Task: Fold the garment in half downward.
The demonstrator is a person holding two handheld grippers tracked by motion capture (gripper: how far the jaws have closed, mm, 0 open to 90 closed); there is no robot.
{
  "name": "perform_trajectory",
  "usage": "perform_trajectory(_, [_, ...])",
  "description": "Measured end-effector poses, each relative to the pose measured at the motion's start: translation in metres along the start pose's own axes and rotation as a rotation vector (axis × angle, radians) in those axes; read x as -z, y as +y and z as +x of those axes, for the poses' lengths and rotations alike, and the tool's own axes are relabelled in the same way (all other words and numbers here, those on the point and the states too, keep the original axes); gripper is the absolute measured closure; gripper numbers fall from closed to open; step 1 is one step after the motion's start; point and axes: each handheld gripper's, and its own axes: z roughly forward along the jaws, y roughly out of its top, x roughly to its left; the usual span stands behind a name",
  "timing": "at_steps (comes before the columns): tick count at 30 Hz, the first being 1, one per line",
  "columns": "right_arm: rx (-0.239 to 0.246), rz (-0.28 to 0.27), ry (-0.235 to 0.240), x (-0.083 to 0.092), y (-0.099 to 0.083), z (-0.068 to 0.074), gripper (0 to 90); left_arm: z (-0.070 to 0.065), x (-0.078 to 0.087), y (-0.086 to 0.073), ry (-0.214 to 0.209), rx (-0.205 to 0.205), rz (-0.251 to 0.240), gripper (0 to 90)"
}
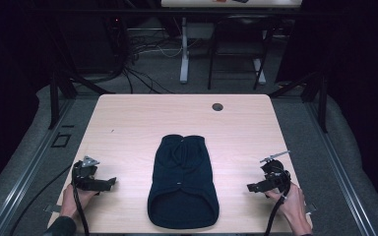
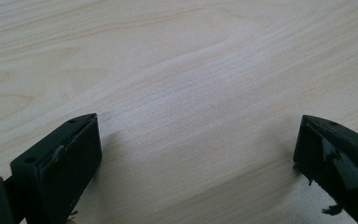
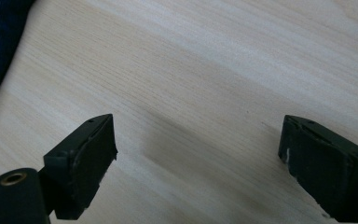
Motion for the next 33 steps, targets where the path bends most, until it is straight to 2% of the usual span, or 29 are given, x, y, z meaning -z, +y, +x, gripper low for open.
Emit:
perform_trajectory(1, [0.002, -0.003, 0.004, 0.000, 0.000, 0.000, 10.6, 0.000, 0.000, 0.002, 0.002, 0.002, 0.013, 0.0])
perform_trajectory(2, [-0.016, -0.024, 0.003, 0.000, -0.001, 0.002, 10.7, 0.000, 0.000, 0.002, 0.002, 0.002, 0.013, 0.0])
perform_trajectory(3, [-0.001, -0.011, 0.012, 0.001, 0.000, 0.002, 10.7, -0.001, -0.001, 0.005, 0.010, 0.006, 0.032, 0.0])
perform_trajectory(6, [-0.005, -0.016, 0.025, 0.000, -0.001, 0.004, 10.8, -0.001, -0.002, 0.008, 0.012, 0.010, 0.049, 0.0])
perform_trajectory(7, [0.004, -0.011, 0.035, -0.001, 0.001, 0.007, 11.5, -0.003, -0.002, 0.012, -0.003, 0.023, 0.059, 0.0])
perform_trajectory(9, [0.029, 0.015, 0.030, -0.001, 0.004, 0.010, 11.6, -0.006, -0.001, 0.015, -0.021, 0.024, 0.076, 0.0])
perform_trajectory(11, [0.036, 0.005, 0.032, -0.002, 0.010, 0.015, 11.9, -0.010, 0.001, 0.019, -0.031, 0.016, 0.078, 0.0])
perform_trajectory(14, [0.074, 0.014, 0.043, -0.003, 0.019, 0.021, 12.5, -0.015, 0.006, 0.025, -0.041, 0.013, 0.066, 0.0])
perform_trajectory(16, [0.080, 0.022, 0.039, -0.004, 0.023, 0.025, 12.7, -0.017, 0.009, 0.030, -0.057, 0.018, 0.058, 0.0])
perform_trajectory(18, [0.074, 0.017, 0.061, -0.005, 0.026, 0.027, 12.8, -0.018, 0.009, 0.032, -0.063, 0.021, 0.060, 0.0])
perform_trajectory(26, [0.107, 0.010, 0.073, -0.007, 0.046, 0.036, 13.2, -0.025, 0.002, 0.063, -0.106, 0.021, 0.054, 0.0])
perform_trajectory(29, [0.110, -0.005, 0.081, -0.007, 0.052, 0.039, 13.2, -0.027, -0.001, 0.069, -0.118, 0.026, 0.058, 0.0])
perform_trajectory(30, [0.125, -0.002, 0.077, -0.007, 0.059, 0.041, 13.3, -0.029, -0.003, 0.071, -0.129, 0.034, 0.058, 0.0])
perform_trajectory(33, [0.135, -0.004, 0.089, -0.009, 0.069, 0.045, 13.5, -0.034, -0.010, 0.082, -0.151, 0.023, 0.063, 0.0])
